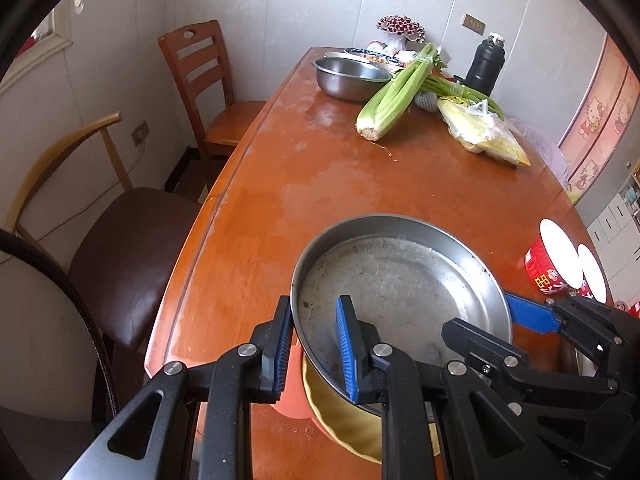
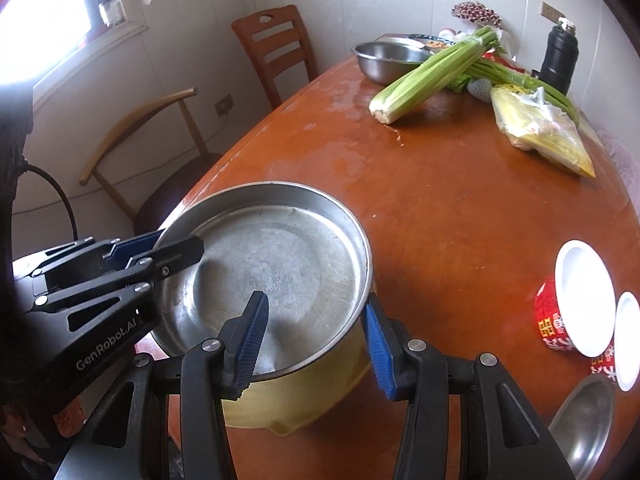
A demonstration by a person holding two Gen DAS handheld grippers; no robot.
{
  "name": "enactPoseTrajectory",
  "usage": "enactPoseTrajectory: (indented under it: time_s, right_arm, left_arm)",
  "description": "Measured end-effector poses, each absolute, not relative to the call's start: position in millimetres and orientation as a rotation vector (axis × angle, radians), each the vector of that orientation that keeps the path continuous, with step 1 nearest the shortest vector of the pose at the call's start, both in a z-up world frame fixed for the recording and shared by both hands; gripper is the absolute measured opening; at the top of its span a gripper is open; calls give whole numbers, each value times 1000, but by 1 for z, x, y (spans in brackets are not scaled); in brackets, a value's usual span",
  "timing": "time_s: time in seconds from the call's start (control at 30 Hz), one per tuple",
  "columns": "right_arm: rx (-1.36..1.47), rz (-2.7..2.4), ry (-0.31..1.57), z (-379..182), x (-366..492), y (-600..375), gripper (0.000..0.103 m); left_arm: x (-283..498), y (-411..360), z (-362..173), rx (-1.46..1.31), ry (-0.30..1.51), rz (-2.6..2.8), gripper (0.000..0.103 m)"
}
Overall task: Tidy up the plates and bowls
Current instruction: 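Carry the silver pan with the left gripper onto the yellow bowl and release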
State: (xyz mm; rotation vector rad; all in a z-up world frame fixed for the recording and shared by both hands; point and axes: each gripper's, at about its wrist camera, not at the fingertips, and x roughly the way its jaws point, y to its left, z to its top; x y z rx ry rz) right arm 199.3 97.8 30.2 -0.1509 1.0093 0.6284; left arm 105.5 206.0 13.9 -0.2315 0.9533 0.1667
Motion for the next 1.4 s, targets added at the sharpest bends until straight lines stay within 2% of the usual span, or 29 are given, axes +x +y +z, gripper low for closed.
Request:
enactPoseTrajectory:
  time_s: [1.4]
  right_arm:
    - [-241,669,993,15,188,98,50]
  left_arm:
    - [86,188,-9,-192,1009,247,22]
